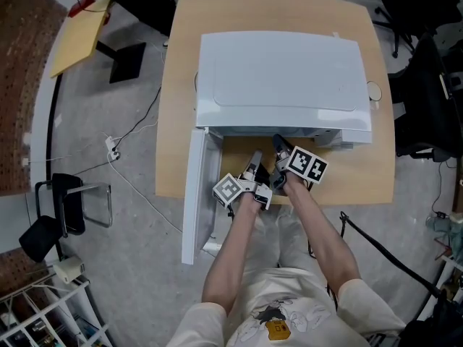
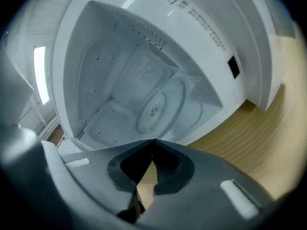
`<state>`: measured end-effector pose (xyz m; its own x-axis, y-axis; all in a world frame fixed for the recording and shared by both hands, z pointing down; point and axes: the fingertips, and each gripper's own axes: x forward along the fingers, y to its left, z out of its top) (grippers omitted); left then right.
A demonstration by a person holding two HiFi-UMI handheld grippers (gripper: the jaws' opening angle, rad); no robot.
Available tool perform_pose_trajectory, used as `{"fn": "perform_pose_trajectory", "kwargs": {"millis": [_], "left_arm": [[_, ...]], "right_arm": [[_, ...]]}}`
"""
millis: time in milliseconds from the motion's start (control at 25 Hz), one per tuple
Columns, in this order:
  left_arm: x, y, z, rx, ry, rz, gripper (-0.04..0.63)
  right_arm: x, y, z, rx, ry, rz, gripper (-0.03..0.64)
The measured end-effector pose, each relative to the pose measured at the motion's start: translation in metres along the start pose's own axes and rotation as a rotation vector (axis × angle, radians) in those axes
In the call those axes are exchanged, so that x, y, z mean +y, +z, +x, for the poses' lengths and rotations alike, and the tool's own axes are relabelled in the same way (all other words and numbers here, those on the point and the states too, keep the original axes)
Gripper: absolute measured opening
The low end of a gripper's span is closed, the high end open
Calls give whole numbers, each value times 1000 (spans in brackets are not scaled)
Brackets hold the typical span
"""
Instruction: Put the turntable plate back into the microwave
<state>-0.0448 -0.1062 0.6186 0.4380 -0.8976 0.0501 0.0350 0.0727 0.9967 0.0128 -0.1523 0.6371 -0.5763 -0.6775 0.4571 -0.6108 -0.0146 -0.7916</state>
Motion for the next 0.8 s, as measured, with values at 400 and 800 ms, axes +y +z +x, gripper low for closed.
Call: {"fn": "perform_pose_trajectory", "kwargs": {"millis": [400, 800], "left_arm": [[11, -2, -13, 17, 60, 28, -2], [8, -4, -12, 25, 56, 26, -2]], "right_arm": [[11, -12, 30, 178, -16, -173, 8], [20, -14, 32, 243, -72, -359, 8]]}}
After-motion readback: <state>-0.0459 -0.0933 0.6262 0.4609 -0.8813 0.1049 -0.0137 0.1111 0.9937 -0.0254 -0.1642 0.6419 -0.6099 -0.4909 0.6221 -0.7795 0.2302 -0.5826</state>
